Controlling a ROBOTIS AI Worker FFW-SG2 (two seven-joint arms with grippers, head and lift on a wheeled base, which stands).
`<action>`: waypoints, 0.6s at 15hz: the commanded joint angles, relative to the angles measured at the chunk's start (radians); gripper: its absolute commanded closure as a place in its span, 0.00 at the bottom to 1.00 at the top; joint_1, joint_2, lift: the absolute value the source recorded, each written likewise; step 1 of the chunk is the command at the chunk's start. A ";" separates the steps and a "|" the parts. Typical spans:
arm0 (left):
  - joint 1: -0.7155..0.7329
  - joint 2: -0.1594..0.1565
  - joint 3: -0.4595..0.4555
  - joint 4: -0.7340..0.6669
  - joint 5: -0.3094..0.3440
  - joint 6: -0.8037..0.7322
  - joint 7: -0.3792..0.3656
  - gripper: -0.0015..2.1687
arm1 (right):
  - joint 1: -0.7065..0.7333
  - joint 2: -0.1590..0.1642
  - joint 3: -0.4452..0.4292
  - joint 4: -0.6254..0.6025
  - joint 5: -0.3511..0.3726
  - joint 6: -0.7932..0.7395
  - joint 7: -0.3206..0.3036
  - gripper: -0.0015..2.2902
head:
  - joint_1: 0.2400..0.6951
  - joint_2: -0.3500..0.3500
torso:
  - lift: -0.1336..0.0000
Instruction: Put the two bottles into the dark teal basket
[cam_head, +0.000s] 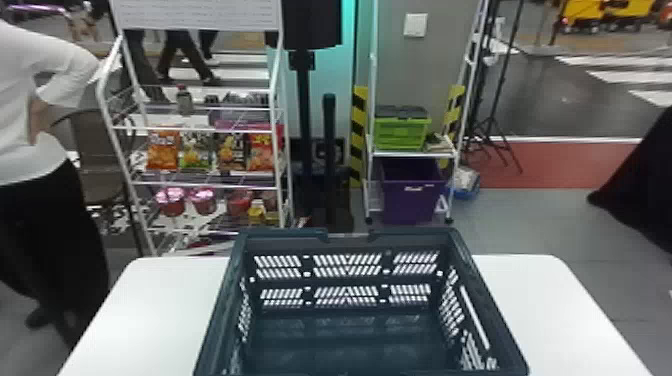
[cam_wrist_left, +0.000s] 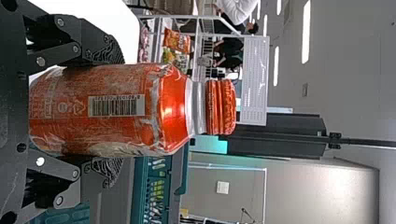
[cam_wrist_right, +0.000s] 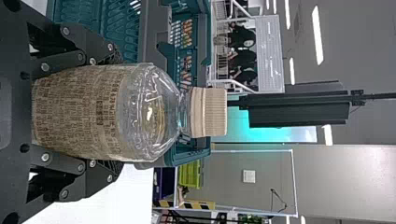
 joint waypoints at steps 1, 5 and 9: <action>-0.006 0.000 0.001 0.001 0.005 0.018 0.000 0.98 | 0.011 0.005 -0.018 0.000 -0.001 -0.012 -0.001 0.90 | 0.57 0.50 | 1.00; -0.018 0.003 0.001 -0.011 0.007 0.067 0.004 0.98 | 0.008 0.006 -0.033 -0.030 -0.001 0.022 -0.001 0.90 | 0.57 0.50 | 1.00; -0.040 0.004 0.001 -0.014 0.008 0.103 0.005 0.98 | -0.015 0.006 -0.031 -0.037 0.001 0.074 -0.001 0.90 | 0.57 0.50 | 1.00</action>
